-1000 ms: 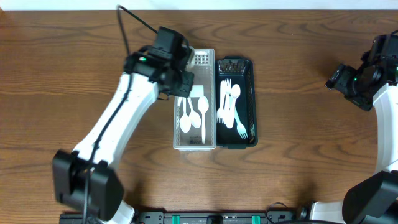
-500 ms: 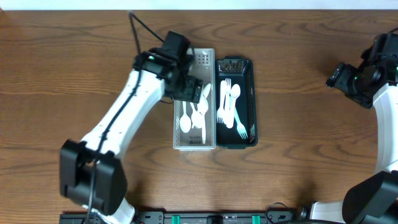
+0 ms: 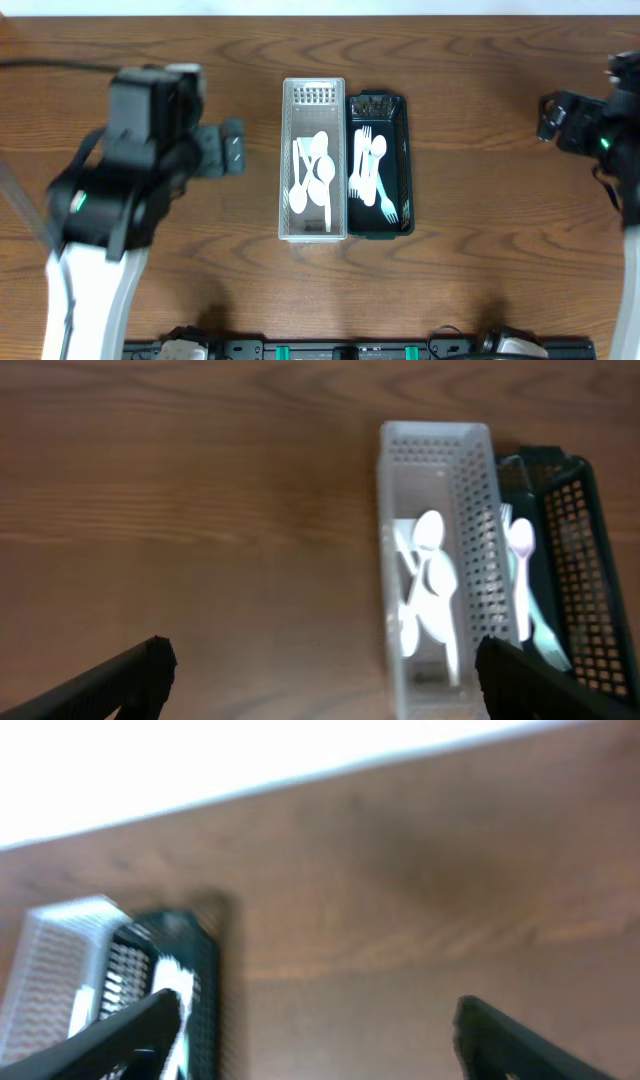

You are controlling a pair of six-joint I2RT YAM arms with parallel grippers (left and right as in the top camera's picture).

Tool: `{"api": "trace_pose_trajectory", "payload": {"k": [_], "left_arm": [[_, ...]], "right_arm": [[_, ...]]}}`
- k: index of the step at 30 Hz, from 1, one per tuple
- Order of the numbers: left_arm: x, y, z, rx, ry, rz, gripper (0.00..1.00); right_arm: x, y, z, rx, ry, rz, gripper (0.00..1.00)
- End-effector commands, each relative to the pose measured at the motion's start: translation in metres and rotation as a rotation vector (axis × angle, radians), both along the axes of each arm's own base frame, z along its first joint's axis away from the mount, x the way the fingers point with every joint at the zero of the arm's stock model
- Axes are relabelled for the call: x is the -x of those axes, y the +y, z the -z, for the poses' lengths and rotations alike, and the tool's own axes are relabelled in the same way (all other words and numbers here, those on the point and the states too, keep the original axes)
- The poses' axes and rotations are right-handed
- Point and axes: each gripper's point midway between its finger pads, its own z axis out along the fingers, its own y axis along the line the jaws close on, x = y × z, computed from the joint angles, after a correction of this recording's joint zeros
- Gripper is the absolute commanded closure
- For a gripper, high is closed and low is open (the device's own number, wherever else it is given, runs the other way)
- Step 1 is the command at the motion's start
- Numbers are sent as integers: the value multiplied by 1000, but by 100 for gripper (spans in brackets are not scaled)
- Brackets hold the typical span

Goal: Pack container

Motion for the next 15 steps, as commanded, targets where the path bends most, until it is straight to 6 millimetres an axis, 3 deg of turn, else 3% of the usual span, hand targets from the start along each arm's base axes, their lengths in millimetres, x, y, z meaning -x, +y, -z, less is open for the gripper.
{"api": "trace_pose_trajectory", "payload": {"k": [1,4,8,15], "left_arm": [[30,25,-25,-62,-80,-70,2],[61,31,-36,-52,-122,-71,2],[88,36,-45,-40,-169,-73,2],[109,40,-51,-30,-209,-74,2]], "right_arm": [[34,18,-47,49,-151,-52,1],[61,26,-70,76,-238,-52,1],[90,34,-90,102,-324,-52,1],[113,41,-104,123,-392,-52,1]]}}
